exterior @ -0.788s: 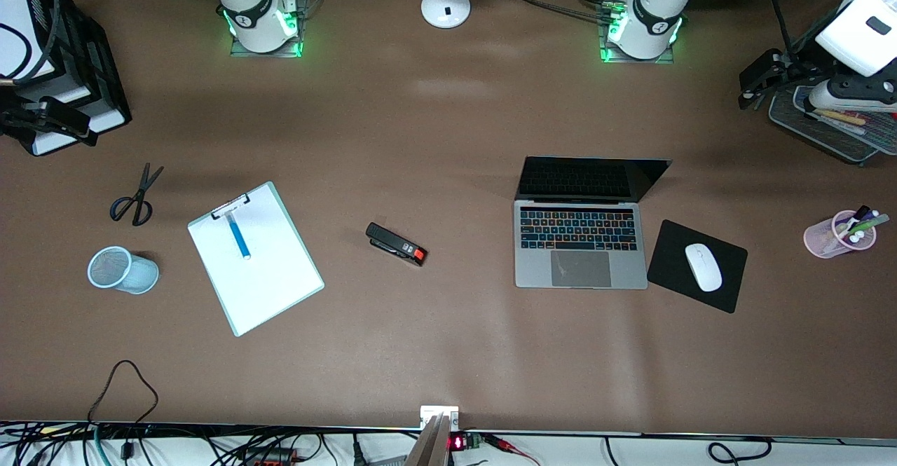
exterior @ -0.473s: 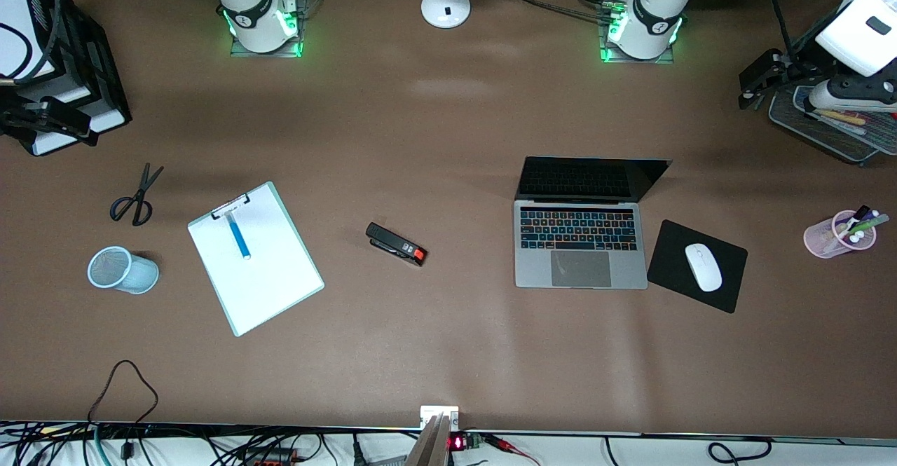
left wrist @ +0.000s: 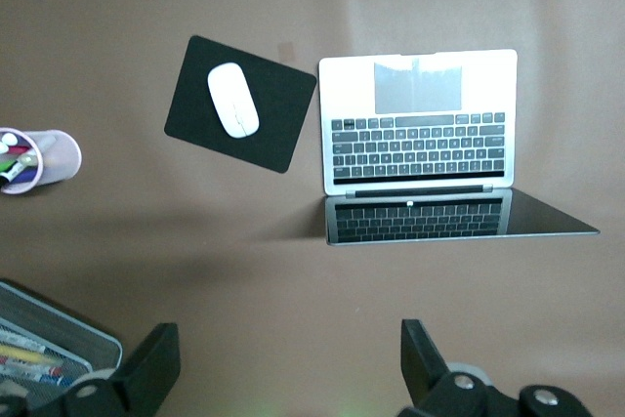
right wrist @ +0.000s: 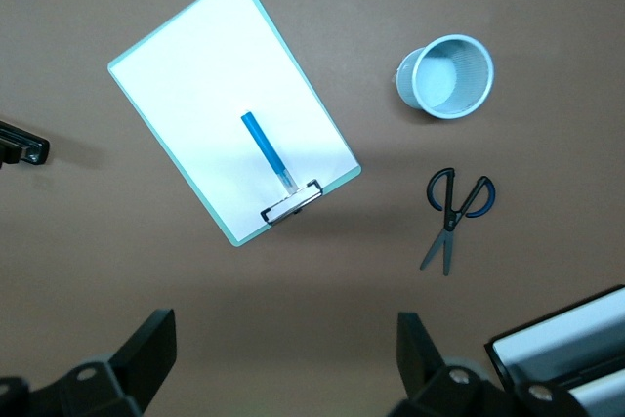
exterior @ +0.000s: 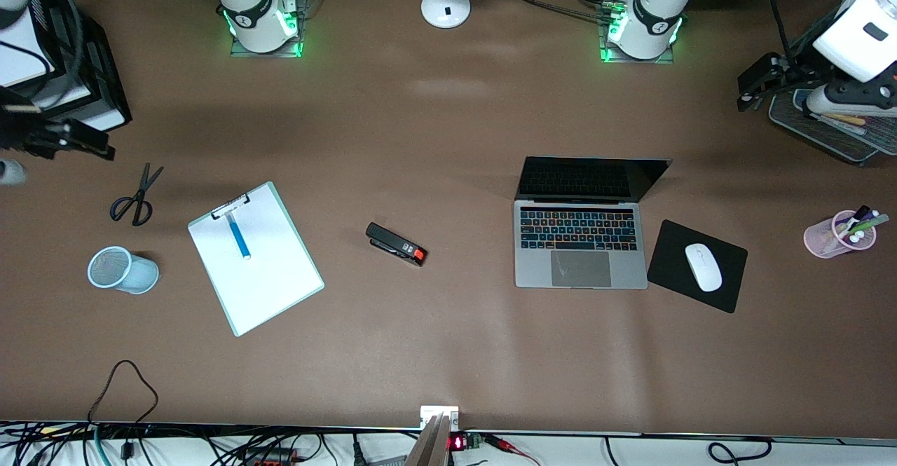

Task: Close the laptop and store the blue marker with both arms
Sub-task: 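Reach the right gripper to the blue marker while the left gripper reaches the laptop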

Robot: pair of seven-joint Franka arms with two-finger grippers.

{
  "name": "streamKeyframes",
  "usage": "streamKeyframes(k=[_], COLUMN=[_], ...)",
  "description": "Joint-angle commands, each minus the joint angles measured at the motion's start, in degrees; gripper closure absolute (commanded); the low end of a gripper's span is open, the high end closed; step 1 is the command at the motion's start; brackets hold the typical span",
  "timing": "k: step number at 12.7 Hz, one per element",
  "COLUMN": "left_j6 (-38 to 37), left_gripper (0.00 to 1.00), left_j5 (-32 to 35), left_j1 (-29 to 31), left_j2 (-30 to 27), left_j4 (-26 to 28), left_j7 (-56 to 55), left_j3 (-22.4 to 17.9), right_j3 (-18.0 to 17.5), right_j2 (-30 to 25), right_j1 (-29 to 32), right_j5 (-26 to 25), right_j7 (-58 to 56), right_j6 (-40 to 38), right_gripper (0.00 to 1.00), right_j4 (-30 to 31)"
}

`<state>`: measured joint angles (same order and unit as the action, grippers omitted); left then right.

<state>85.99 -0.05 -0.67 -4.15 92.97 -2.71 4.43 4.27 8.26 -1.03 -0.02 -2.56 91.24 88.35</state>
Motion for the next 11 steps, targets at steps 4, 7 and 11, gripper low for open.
streamKeyframes(k=[4, 7, 11], left_j6=[-3.8, -3.6, 1.2], left_gripper=[0.0, 0.0, 0.0], left_j5=[-1.3, -1.9, -3.2], left_j1=[-0.5, -0.4, -0.2], left_j2=[4.2, 3.9, 3.4], left_j4=[-1.1, 2.7, 10.0], left_j7=[0.6, -3.9, -10.9], left_j3=[0.5, 2.9, 6.7], right_j3=[-0.2, -0.2, -0.2], right_j2=[6.9, 12.4, 19.8], right_j1=[-4.7, -5.8, -5.9], right_j5=[0.7, 0.8, 0.2], right_j7=[0.1, 0.1, -1.2], right_j6=[6.0, 9.8, 16.2], right_gripper=[0.0, 0.0, 0.0], right_j4=[-0.5, -0.5, -0.5])
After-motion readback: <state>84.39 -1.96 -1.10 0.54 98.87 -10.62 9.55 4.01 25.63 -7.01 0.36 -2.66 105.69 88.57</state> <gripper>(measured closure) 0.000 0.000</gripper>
